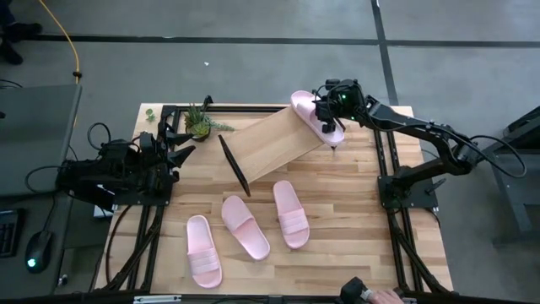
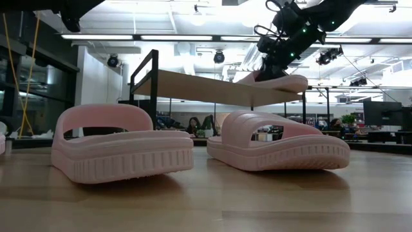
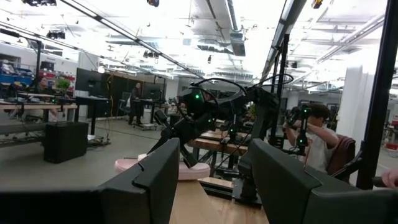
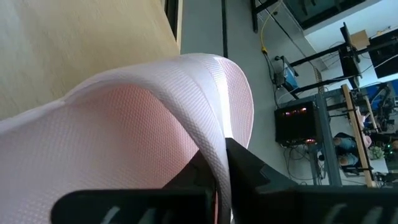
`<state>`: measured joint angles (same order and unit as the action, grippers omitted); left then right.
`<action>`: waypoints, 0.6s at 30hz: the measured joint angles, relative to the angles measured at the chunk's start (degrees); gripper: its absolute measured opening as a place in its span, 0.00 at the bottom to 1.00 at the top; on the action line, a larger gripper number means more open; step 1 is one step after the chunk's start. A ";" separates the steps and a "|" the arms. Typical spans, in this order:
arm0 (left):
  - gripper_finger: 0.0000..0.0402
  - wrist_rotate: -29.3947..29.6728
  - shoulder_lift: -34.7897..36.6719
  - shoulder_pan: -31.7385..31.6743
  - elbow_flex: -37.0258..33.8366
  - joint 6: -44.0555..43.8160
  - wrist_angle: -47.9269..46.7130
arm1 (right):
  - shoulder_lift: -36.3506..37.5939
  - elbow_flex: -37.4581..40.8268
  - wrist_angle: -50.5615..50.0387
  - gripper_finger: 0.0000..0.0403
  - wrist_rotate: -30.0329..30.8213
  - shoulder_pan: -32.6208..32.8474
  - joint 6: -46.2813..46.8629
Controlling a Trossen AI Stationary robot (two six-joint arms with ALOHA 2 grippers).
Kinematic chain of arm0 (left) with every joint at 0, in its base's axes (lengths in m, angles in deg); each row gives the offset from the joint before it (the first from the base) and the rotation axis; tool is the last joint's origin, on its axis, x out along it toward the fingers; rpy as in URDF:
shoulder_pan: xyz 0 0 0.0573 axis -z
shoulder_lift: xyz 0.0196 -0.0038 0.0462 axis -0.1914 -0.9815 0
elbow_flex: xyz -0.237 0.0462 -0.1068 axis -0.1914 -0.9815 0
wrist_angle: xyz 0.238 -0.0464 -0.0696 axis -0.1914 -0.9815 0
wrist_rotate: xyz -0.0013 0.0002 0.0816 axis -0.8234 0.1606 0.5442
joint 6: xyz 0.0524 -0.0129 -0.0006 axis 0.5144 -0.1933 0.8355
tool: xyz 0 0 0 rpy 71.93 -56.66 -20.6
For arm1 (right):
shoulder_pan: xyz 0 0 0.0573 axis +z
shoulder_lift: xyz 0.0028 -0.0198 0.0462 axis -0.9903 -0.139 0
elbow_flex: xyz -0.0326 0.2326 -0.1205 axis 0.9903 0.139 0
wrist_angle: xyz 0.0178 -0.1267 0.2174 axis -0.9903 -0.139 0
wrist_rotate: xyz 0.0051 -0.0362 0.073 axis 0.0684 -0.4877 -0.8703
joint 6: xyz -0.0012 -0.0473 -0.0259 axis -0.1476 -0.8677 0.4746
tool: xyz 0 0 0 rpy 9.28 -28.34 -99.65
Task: Pick and place slides into the shelf
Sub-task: Put the right pink slide on the shelf
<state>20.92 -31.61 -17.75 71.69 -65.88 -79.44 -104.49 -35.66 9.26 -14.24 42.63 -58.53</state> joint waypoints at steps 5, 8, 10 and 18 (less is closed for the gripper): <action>0.46 0.02 0.00 0.00 0.00 0.00 0.00 | 0.04 0.00 0.52 0.11 0.00 -0.95 0.46; 0.46 0.02 0.00 0.00 0.00 0.00 0.00 | 0.04 0.00 0.47 0.17 0.05 -1.81 0.80; 0.46 0.02 0.00 0.00 0.00 0.00 0.00 | 0.04 0.00 0.48 0.21 -0.63 -2.18 1.10; 0.46 0.02 0.00 0.00 0.00 -0.02 0.00 | 0.04 0.00 0.39 0.29 -1.31 -2.29 1.41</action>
<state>20.94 -31.61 -17.75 71.69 -65.90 -79.44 -104.44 -35.66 9.66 -15.55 40.34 -57.12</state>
